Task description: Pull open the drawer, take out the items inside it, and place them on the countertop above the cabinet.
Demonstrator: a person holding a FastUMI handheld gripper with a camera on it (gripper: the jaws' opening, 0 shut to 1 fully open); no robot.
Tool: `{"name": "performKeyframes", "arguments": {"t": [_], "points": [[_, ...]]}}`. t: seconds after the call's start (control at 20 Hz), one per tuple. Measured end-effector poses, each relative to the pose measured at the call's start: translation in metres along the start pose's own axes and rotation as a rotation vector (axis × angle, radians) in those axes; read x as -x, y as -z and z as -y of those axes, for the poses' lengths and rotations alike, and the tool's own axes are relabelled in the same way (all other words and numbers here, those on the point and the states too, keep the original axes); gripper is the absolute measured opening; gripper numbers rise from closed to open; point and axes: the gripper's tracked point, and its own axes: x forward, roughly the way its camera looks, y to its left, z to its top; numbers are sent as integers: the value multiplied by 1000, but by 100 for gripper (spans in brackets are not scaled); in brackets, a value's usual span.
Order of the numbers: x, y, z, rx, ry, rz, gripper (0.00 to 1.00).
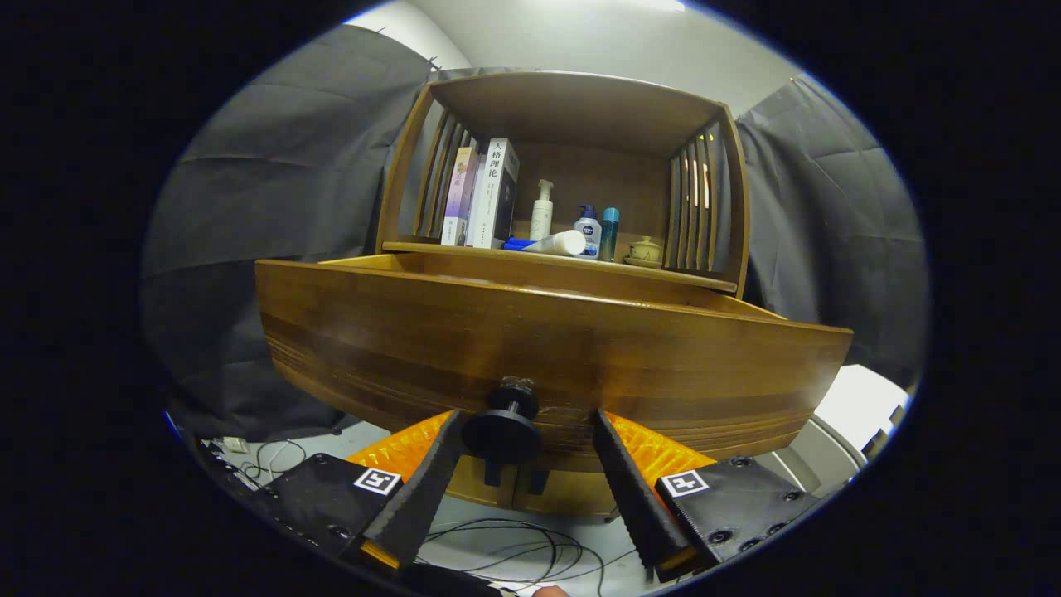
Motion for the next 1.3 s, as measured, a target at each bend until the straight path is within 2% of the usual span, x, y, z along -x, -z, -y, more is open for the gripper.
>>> {"name": "performKeyframes", "arguments": {"t": [0.25, 0.85, 1.3], "points": [[-5, -2, 5, 5, 46, 4, 98], [-30, -19, -2, -11, 64, 25, 97], [-78, -37, 2, -14, 80, 20, 98]]}}
